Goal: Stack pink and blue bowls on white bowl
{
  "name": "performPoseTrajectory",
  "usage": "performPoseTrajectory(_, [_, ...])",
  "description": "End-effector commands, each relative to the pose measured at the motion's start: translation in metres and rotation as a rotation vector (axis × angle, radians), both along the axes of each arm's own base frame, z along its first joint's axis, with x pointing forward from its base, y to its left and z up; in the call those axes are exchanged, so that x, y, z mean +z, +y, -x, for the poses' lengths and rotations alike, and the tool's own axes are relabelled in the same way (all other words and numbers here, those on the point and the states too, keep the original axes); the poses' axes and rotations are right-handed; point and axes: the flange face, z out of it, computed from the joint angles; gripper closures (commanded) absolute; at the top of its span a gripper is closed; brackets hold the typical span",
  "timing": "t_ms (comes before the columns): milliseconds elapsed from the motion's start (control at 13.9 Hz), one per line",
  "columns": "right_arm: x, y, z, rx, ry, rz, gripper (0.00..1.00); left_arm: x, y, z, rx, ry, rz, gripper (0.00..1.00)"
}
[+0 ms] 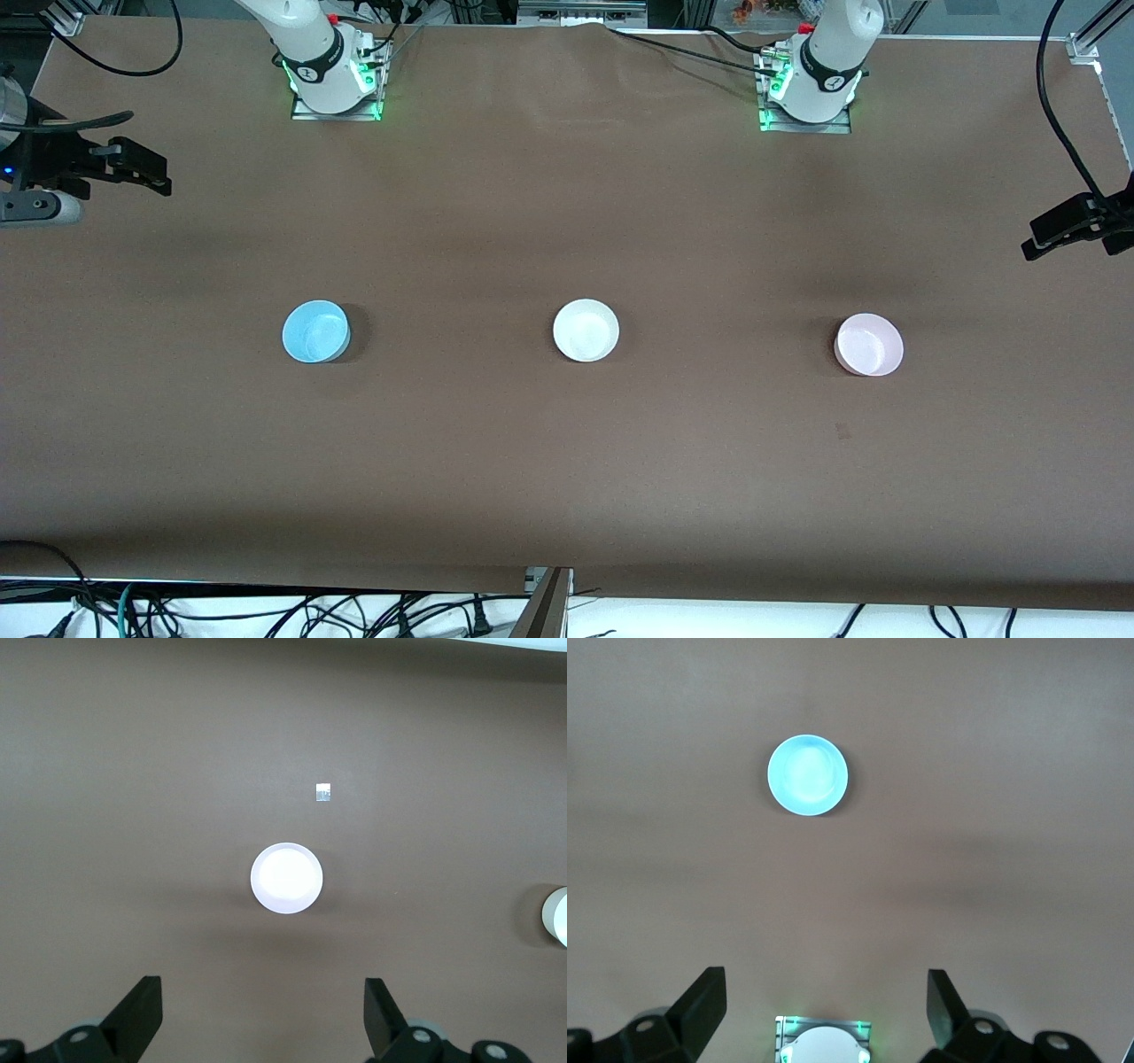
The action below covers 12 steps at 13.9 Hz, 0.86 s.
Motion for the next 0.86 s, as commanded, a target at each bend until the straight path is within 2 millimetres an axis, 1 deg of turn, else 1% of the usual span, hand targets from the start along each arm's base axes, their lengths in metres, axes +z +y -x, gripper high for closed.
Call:
performPoseTrajectory(0, [0.005, 0.001, 0.0, -0.035, 0.011, -0.006, 0.0, 0.003, 0.002, 0.001, -0.011, -0.003, 0.004, 0.0])
performPoseTrajectory(72, [0.005, -0.002, -0.001, -0.034, 0.011, -0.005, 0.0, 0.002, 0.002, 0.001, -0.01, 0.0, 0.005, 0.0])
performPoseTrajectory(360, [0.005, -0.002, -0.001, -0.034, 0.01, -0.005, 0.0, 0.0, 0.001, 0.0, -0.01, 0.002, 0.003, 0.0])
performPoseTrajectory(576, [0.006, 0.003, -0.002, -0.027, 0.004, -0.006, 0.0, -0.014, 0.001, -0.008, -0.009, 0.023, -0.018, 0.0])
performPoseTrajectory(648, [0.006, 0.003, -0.002, -0.027, 0.004, -0.006, 0.0, -0.022, 0.003, -0.014, -0.008, 0.026, -0.023, 0.0])
performPoseTrajectory(792, [0.006, 0.002, -0.002, -0.027, 0.003, -0.004, 0.0, -0.051, 0.004, -0.036, -0.004, 0.006, -0.064, 0.0])
